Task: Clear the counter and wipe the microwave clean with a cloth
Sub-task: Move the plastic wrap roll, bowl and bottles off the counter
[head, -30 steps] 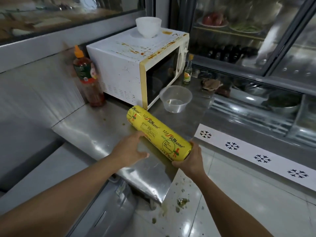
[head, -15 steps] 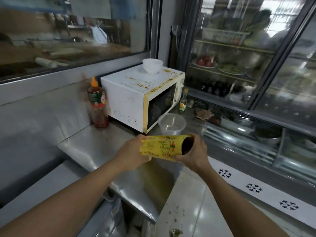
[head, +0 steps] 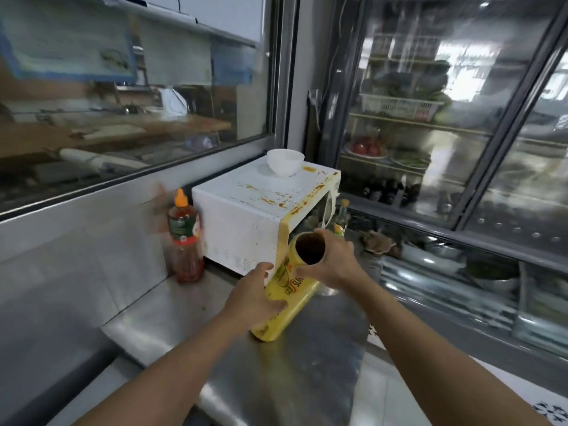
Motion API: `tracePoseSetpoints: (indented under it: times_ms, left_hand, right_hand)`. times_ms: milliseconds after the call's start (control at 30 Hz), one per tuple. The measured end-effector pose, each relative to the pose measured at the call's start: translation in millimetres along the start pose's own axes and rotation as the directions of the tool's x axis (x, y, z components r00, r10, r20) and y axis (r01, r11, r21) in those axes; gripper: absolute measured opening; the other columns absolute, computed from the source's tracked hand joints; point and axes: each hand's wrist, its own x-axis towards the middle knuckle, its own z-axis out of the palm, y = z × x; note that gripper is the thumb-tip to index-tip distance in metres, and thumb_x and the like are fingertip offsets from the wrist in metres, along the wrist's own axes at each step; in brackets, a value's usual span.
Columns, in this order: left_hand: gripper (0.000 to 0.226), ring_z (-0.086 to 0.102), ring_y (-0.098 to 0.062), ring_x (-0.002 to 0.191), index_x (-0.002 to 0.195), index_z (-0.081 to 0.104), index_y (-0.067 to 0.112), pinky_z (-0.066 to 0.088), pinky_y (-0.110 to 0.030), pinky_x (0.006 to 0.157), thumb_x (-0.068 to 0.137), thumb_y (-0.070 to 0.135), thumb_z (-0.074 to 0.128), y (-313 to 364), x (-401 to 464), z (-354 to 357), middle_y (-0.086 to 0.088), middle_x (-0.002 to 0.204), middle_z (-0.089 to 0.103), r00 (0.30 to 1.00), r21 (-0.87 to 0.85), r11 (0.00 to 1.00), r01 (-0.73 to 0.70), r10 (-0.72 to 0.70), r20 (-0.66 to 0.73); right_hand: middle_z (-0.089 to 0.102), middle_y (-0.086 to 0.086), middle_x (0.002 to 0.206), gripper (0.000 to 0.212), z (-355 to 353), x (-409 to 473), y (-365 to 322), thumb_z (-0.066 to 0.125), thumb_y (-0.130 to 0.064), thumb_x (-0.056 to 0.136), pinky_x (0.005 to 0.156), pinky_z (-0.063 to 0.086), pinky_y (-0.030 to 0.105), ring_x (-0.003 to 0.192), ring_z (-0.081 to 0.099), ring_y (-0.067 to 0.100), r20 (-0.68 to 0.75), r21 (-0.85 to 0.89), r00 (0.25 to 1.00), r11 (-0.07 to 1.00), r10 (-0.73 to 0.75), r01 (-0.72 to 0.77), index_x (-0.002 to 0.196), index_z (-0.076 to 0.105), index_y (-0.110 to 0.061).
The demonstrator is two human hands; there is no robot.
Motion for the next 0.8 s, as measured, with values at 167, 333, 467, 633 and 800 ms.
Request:
tracePoseSetpoints:
  times_ms: [167,333,467,633,800]
  left_hand:
    - [0.079,0.053,-0.018,0.116,0.135,0.035,0.023,0.046,-0.037,0.095,0.069,0.033,0.078,-13.5,31.8,-3.1,0.002,0.132,0.051,1.0,-0.029,0.999,-0.028,0.028,0.004]
    - [0.074,0.055,-0.016,0.112,0.129,0.038,0.023,0.049,-0.035,0.091,0.069,0.035,0.079,-29.2,53.5,-1.1,0.004,0.122,0.057,1.0,-0.086,0.996,0.005,-0.005,0.007]
    - [0.074,0.059,-0.018,0.104,0.126,0.039,0.019,0.05,-0.031,0.084,0.067,0.03,0.082,-39.0,67.0,-0.8,0.008,0.104,0.058,0.999,-0.148,0.989,0.027,-0.033,-0.036]
    - [0.071,0.06,-0.016,0.1,0.12,0.037,0.023,0.049,-0.028,0.08,0.066,0.027,0.083,-51.6,75.2,-4.8,0.017,0.093,0.056,1.0,-0.216,0.976,0.017,-0.022,-0.021]
    - [0.077,0.063,-0.021,0.099,0.119,0.038,0.023,0.053,-0.043,0.084,0.059,0.024,0.085,-54.0,78.7,4.6,0.003,0.104,0.065,0.997,-0.312,0.948,0.056,-0.067,-0.025]
  right_hand:
    - [0.042,0.004,0.129,0.094,9.8,26.7,-17.2,0.083,-0.044,0.059,0.101,0.039,0.038,0.12,0.037,0.023,0.039,0.057,0.999,0.998,0.024,-0.026,0.137,0.035,-0.023]
    - [0.043,0.002,0.13,0.097,16.8,45.1,-25.4,0.085,-0.04,0.061,0.102,0.043,0.038,0.118,0.047,0.021,0.097,0.188,0.995,0.981,0.038,-0.056,0.141,0.033,-0.021]
    - [0.051,-0.02,0.108,0.078,23.1,55.9,-25.0,0.084,-0.027,0.067,0.077,0.042,0.009,0.111,0.052,0.011,0.16,0.353,0.987,0.934,-0.011,-0.047,0.13,0.038,-0.027]
    - [0.053,-0.015,0.12,0.086,30.0,67.9,-19.3,0.081,-0.023,0.07,0.073,0.044,0.004,0.1,0.053,-0.007,0.215,0.448,0.974,0.893,-0.071,-0.034,0.142,0.032,-0.023]
    - [0.06,-0.017,0.109,0.078,29.5,79.7,-8.6,0.084,-0.019,0.065,0.069,0.051,0.01,0.094,0.061,-0.006,0.249,0.539,0.961,0.842,-0.118,-0.037,0.128,0.039,-0.03]
